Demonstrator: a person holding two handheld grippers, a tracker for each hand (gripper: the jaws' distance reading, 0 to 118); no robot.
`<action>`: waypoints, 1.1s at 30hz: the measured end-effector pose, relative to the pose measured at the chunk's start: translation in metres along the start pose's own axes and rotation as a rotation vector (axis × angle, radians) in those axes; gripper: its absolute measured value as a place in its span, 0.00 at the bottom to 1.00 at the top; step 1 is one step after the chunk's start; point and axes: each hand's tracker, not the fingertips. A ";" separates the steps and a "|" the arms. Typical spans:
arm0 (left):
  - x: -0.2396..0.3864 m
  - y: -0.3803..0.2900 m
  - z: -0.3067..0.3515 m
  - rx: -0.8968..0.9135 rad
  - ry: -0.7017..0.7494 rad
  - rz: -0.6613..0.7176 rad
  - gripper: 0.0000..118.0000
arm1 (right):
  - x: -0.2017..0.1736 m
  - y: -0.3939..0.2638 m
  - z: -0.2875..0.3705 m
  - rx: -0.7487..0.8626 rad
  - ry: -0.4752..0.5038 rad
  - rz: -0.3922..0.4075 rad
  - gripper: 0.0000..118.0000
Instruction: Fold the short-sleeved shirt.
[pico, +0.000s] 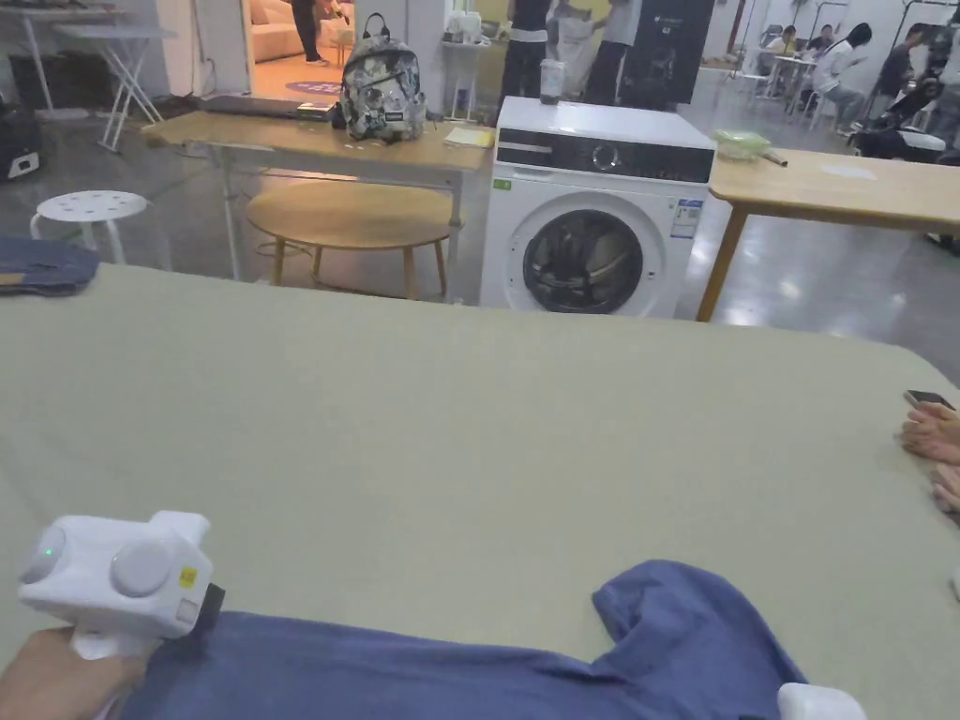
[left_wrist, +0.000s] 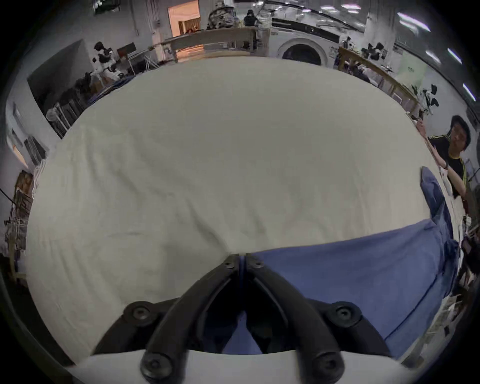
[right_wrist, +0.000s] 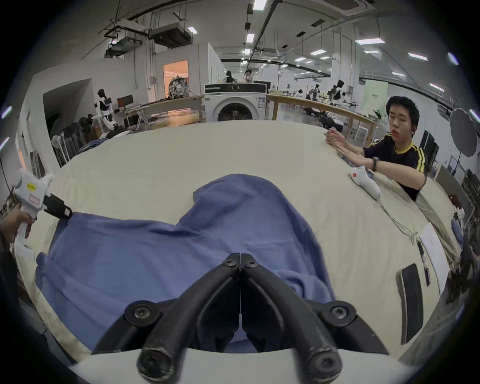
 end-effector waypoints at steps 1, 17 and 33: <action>0.000 -0.003 0.005 0.011 -0.005 0.003 0.00 | 0.005 0.005 -0.002 -0.007 -0.006 -0.001 0.00; 0.006 -0.053 0.065 0.175 -0.016 0.064 0.00 | 0.072 0.089 -0.160 -0.346 -0.038 0.087 0.57; 0.006 -0.058 0.087 0.198 -0.020 0.080 0.00 | 0.077 0.087 -0.116 -0.283 0.024 -0.024 0.00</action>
